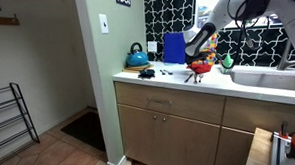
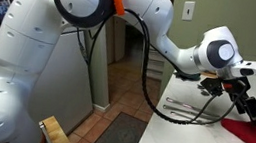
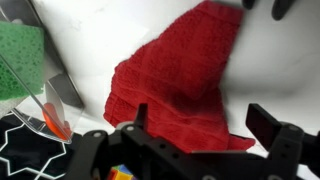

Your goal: Unfold the red cloth

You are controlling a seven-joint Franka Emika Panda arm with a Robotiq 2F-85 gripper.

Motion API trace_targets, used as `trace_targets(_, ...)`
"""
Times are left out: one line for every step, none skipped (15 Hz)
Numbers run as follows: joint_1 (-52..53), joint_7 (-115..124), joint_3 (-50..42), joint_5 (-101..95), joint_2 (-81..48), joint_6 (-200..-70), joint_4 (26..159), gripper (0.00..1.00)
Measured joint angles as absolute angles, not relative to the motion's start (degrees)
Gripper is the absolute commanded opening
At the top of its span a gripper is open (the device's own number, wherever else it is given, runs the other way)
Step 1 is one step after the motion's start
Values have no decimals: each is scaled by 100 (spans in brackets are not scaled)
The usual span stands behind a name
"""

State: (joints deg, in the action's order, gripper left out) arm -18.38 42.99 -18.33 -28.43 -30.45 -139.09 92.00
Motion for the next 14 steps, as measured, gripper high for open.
trace_targets(-1820,4266,-1879,-2800,-3149,-13909,9098,91)
trace_targets(-1796,4248,-1928,-2766,-3247,-13909,8998,78)
trace_targets(-1767,4237,-1977,-2745,-3337,-13909,8909,68)
trace_targets(-1740,4234,-2022,-2730,-3419,-13909,8829,58)
trace_targets(-1714,4233,-2063,-2721,-3490,-13909,8763,50)
trace_targets(-1693,4232,-2100,-2715,-3555,-13909,8700,44)
trace_targets(-1673,4232,-2139,-2713,-3613,-13909,8651,35)
trace_targets(-1657,4232,-2178,-2713,-3667,-13909,8598,28)
trace_targets(-1642,4231,-2217,-2713,-3716,-13909,8553,19)
trace_targets(-1629,4231,-2251,-2713,-3756,-13909,8522,12)
trace_targets(-1616,4231,-2286,-2713,-3791,-13909,8491,4)
trace_targets(-1609,4231,-2309,-2709,-3821,-13906,8459,0)
trace_targets(-1605,4231,-2326,-2702,-3847,-13906,8428,0)
trace_targets(-1598,4231,-2343,-2685,-3864,-13904,8405,0)
